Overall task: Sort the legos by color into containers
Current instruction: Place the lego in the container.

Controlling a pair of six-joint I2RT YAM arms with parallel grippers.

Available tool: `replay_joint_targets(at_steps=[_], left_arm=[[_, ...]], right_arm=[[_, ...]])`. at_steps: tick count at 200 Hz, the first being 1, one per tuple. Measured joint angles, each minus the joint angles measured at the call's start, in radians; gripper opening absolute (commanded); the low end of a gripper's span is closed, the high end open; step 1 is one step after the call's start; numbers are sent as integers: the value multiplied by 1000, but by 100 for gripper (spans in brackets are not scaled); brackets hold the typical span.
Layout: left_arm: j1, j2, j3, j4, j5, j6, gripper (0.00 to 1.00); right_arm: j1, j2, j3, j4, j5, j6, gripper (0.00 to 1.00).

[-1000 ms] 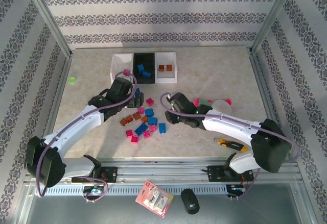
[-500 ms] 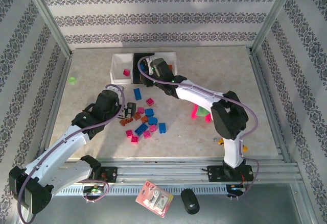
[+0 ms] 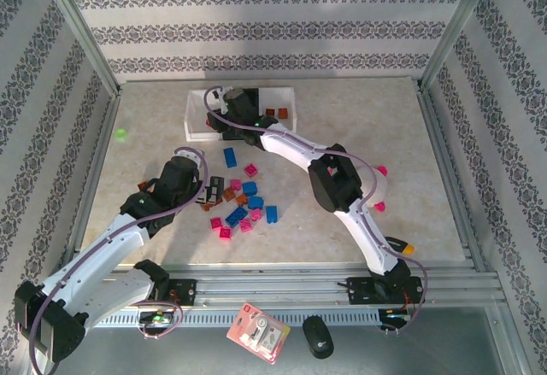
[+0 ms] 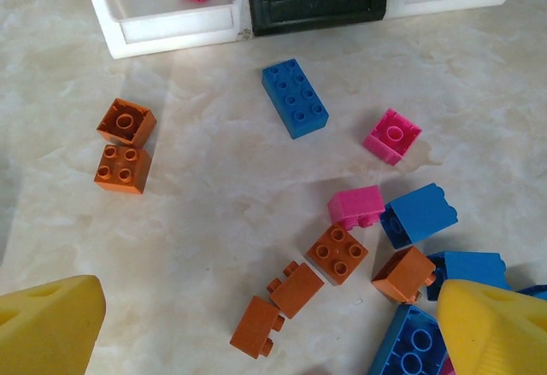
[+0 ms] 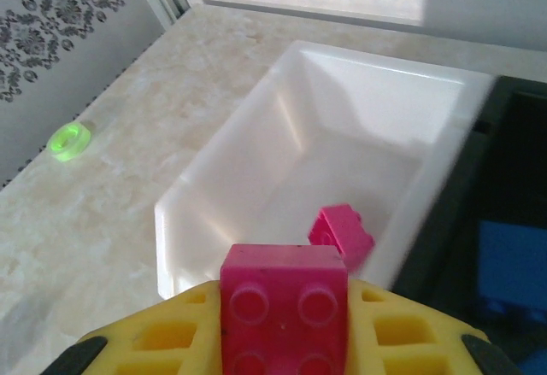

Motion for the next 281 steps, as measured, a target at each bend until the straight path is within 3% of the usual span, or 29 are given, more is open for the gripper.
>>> replay_joint_targets(at_steps=[35,70,107,137,212,245,281], left_arm=[[0,-15,-15,0,-11,-14,99],[0,-15,-16,0,-20,-23,99],[20,8,-16,-6,-29,-69,99],[53,43,-16,-8,-36,-140,99],[149,210,-11,-37,-43,-288,99],[235,313,14,-27,-21,-302,95],[288,439,79,19,22,-221,84]], right_arm=[[3,101,146,-52,-8,-5,35],[3,138,222,-104,-14,-32,63],[3,98,205,-119,-24,-63,74],[3,-85,-11,-95,-27,-65,76],[2,-700,-753,146,-6,-74,78],[3,-817,-970,153,-4,-76,79],[10,-859,-1059,141,-4,-76,80]])
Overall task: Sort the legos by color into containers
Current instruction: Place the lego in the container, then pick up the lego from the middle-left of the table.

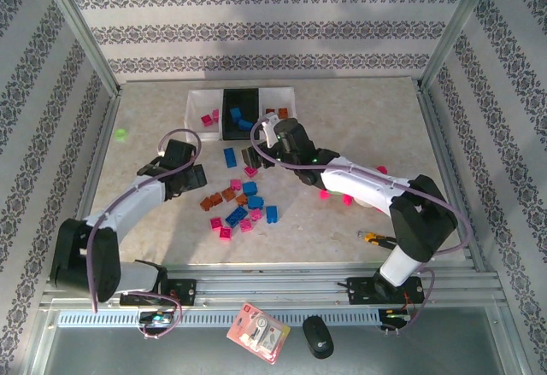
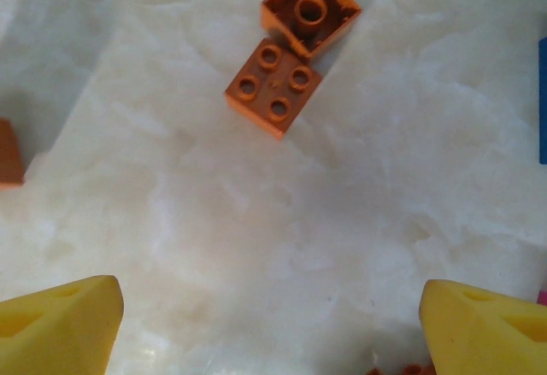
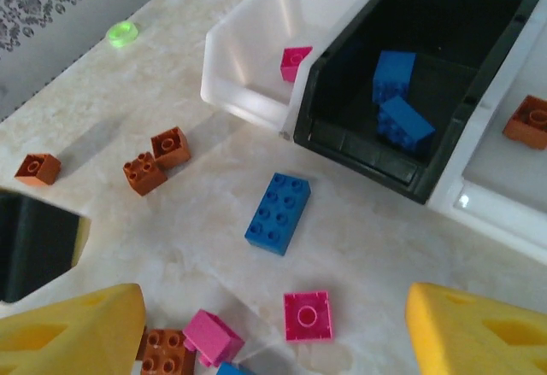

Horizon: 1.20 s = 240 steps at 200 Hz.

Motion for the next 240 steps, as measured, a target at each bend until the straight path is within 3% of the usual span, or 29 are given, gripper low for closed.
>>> replay_joint_targets(at_steps=[53,68,119,134,165,240], left_arm=[[34,206,118,63,9,169,74],[41,266,157,63,10,217,68],[87,435,272,56,11,322,62],[95,457,279,52,10,340,58],[98,476,298,51,24,364,35],[89,415,306,0,64,360,30]], right_arm=[[13,-8,-3,11,-8,4,81],[13,-8,-3,14,-18,3,81],[14,-8,-3,15,-23,12,81],[14,-8,-3,15,-23,20,81],[14,-8,-3,15,-23,27,81],[15,-10,-4,14,-21,29,81]])
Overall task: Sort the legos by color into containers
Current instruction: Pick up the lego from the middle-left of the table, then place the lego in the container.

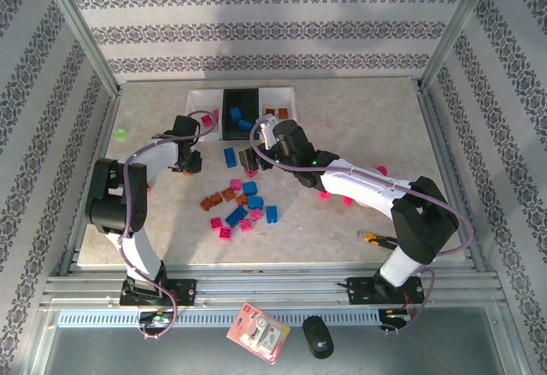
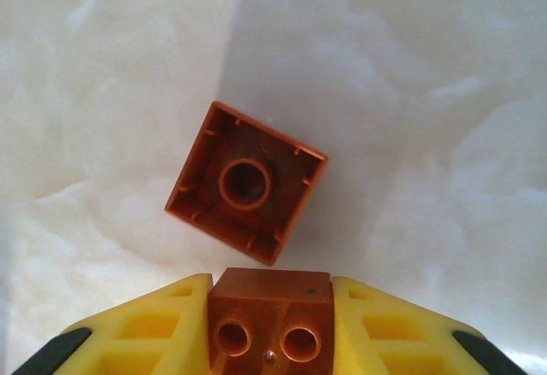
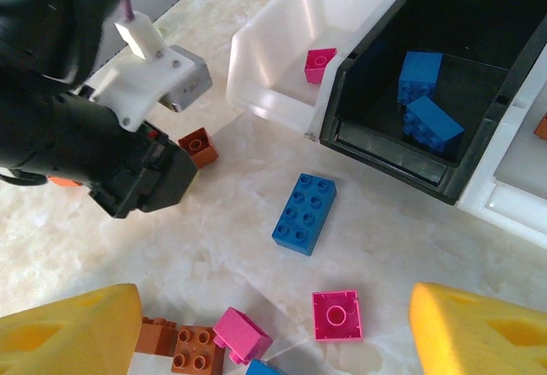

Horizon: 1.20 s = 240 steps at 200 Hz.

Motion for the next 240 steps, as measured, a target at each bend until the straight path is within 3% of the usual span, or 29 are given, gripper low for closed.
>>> replay_joint_targets(at_steps=[39,78,128,180,212,240], left_arm=[[-85,-130,31,-12,21,-29,30],[-224,-107,183,-6,38,-49,30],[-348,165,550,8,60,-49,30],[-378,546,995,-52,83,-39,31],[-378,716,1233,-134,84,-20,44],[-378,738,1273,-179,85,3,75]], right_arm=[[0,-71,-56,-2,31,-1,82],[-10,-192,-132,3,75,-3,81],[-56,-317,-243,4,136,1,82],[-95,-391,-312,-4,161,16,82],[-101,-404,-332,-11,162,20,82],[-101,-407,-340,-20,161,24,82]])
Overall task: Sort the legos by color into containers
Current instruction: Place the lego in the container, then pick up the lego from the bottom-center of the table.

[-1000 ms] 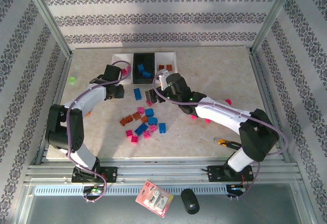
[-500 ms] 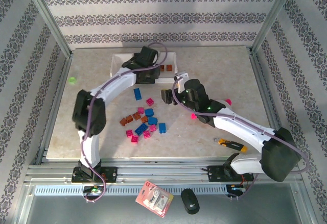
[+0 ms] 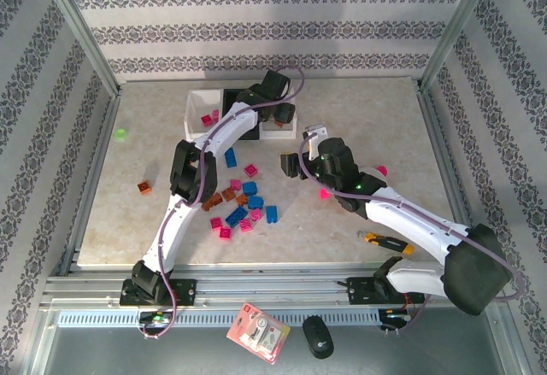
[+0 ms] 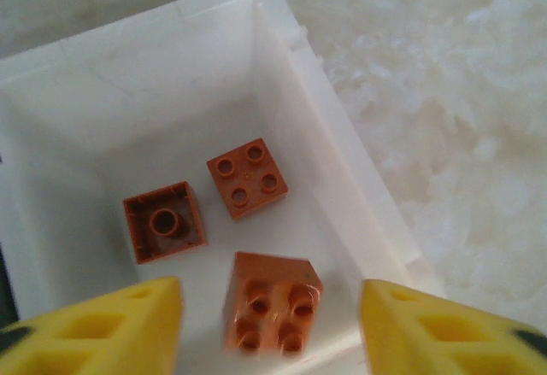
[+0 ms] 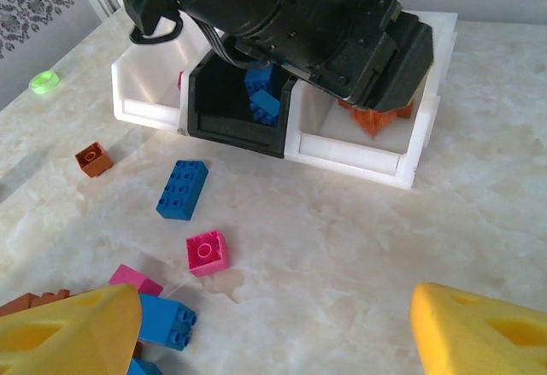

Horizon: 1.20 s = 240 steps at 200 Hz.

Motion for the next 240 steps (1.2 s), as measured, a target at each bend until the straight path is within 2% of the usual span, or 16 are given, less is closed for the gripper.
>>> replay_joint_targets(at_steps=[25,40,65,104,129,153,209,240], left_arm=[[0,-23,-16,-10,5,2,92],[0,-92,-103,-5,7,8,100],[0,-290,-349,50,8,6,99],[0,-702,-836,275,12,6,99],[0,-944,-1125,403,22,7,99],[0,-1143,-1355,467,38,34,99],[0,-1600,-1661,451,190,184,99],[0,-1731,-1730,404,235,240,99]], right_arm=[[0,-3,0,-19,0,10,82],[3,-3,0,-48,0,23,82],[40,-3,0,-113,8,49,83],[177,5,-16,-203,26,100,83],[247,49,-26,-246,26,147,83],[273,103,-28,-272,25,187,84],[276,269,29,-326,18,213,84],[276,343,102,-338,-18,209,84]])
